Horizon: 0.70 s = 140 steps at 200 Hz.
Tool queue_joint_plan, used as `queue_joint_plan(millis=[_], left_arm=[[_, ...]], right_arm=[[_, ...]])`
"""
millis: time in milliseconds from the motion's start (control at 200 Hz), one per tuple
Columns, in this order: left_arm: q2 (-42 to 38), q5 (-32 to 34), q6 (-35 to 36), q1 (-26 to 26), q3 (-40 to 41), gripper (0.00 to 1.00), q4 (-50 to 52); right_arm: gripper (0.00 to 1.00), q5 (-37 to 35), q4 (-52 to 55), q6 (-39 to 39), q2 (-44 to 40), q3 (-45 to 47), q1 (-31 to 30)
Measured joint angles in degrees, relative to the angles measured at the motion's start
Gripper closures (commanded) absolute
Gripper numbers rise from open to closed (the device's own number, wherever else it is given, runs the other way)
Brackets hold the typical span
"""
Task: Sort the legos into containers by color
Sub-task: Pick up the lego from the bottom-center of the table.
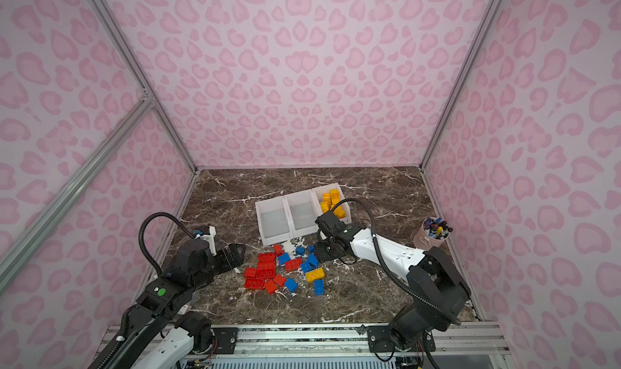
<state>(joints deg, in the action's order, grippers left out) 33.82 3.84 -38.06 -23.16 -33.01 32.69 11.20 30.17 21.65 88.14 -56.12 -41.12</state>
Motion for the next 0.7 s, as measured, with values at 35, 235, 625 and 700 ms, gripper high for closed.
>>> queue_joint_plan(millis=[35,235,625,700], left_arm=[[-0.20,0.02,0.00,0.00,0.00,0.03,0.00],[-0.87,0.02,-0.04,0.00,0.04,0.03,0.11],[-1.11,0.02,-0.28,0.00,0.04,0.03,0.24],[-1.25,0.02,-0.28,0.00,0.04,0.03,0.24]], right_arm=[[0.39,1.09,-1.25,-0.17,0.24,0.37,-0.09],[0.38,6.08,-5.38,-1.31,2.14,3.28,-0.42],[0.39,10.99,-9.64,-1.95,2.73,6.58,-2.43],[0.39,11.34,-9.75,-1.92,2.71,6.97,-3.41]])
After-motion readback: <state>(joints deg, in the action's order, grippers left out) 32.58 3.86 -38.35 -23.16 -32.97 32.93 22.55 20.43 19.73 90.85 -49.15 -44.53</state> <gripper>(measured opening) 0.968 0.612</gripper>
